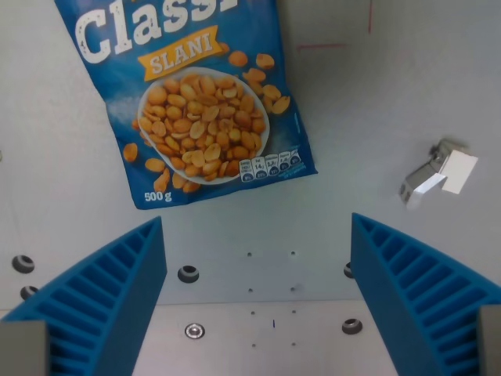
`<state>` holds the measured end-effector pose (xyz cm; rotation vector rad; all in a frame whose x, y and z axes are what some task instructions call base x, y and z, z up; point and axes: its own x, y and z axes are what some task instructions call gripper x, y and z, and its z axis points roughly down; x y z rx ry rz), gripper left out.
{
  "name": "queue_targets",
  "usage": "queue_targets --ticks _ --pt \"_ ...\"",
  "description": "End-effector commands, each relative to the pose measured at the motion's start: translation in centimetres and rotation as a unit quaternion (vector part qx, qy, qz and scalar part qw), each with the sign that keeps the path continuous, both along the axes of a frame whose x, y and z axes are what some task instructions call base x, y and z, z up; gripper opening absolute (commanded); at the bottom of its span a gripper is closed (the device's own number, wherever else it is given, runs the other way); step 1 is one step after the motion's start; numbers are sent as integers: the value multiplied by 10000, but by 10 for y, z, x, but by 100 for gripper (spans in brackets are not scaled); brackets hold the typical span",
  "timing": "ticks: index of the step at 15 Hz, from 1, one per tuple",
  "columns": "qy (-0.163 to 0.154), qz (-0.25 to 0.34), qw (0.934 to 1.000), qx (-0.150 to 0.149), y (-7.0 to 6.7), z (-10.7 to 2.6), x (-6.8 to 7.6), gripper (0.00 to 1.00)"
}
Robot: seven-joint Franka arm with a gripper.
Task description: Move in gripper positive z
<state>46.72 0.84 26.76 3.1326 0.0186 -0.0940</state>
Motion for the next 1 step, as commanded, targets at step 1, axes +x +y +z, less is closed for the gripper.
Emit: queue_targets --ticks 1 --pt "-295 -1 9996 24 0 -12 -6 100"
